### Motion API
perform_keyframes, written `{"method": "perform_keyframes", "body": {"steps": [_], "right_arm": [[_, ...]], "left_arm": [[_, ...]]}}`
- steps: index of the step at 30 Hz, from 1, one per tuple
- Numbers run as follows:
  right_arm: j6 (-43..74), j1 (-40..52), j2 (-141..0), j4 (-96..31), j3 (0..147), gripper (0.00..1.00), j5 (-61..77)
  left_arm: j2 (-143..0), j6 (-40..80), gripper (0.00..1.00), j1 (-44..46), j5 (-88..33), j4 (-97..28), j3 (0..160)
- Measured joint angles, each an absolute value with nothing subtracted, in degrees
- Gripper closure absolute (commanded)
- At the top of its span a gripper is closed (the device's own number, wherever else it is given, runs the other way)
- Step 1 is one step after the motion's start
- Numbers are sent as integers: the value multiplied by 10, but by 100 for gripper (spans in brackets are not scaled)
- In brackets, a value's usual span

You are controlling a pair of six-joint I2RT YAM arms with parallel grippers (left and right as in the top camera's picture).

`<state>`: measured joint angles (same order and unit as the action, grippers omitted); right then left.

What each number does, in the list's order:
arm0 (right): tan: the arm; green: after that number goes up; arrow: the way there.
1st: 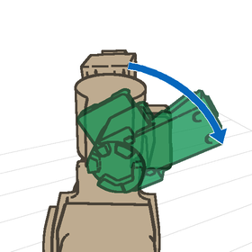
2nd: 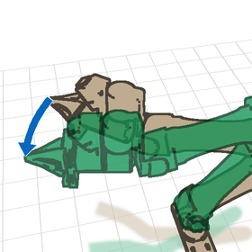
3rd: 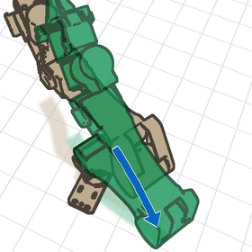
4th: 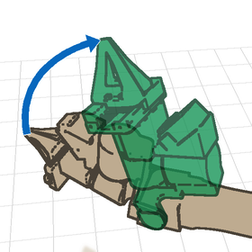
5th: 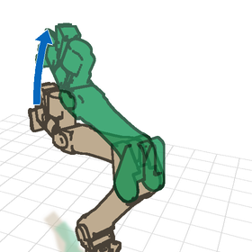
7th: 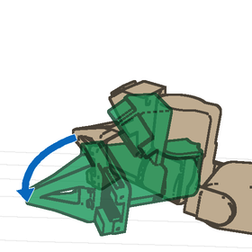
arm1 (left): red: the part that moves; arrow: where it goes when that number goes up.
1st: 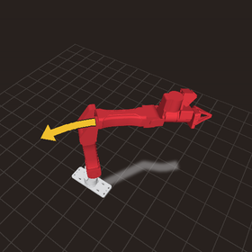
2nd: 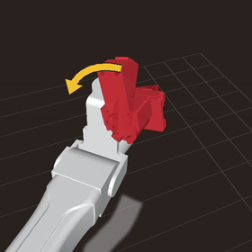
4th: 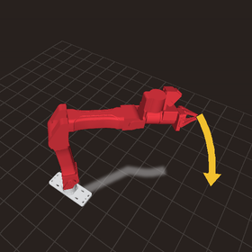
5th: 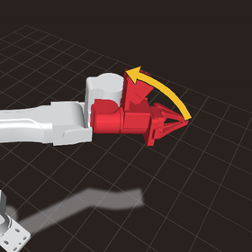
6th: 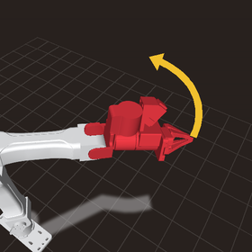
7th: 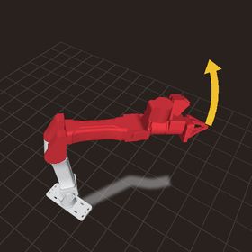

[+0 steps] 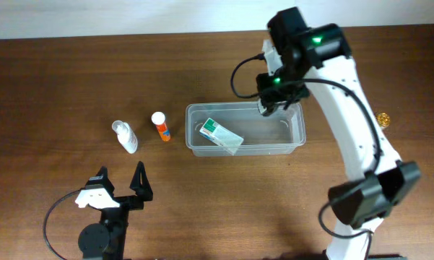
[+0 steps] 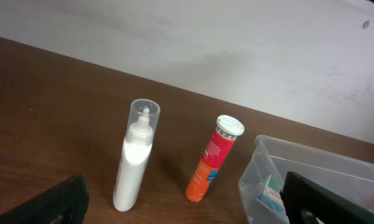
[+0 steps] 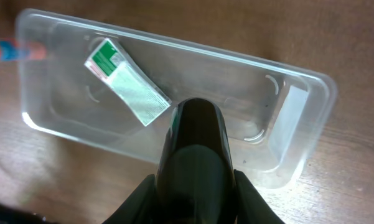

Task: Pack container
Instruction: 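Carry the black bottle into the container and set it upright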

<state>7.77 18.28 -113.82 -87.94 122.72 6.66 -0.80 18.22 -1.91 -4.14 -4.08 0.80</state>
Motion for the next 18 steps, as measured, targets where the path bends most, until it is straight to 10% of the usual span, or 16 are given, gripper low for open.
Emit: {"method": "perform_keyframes", "body": {"steps": [18], "right_arm": [[105, 186, -1262, -869, 1227, 73, 47]], "left_arm": [[-8, 182, 1, -19, -41, -41, 8]]}}
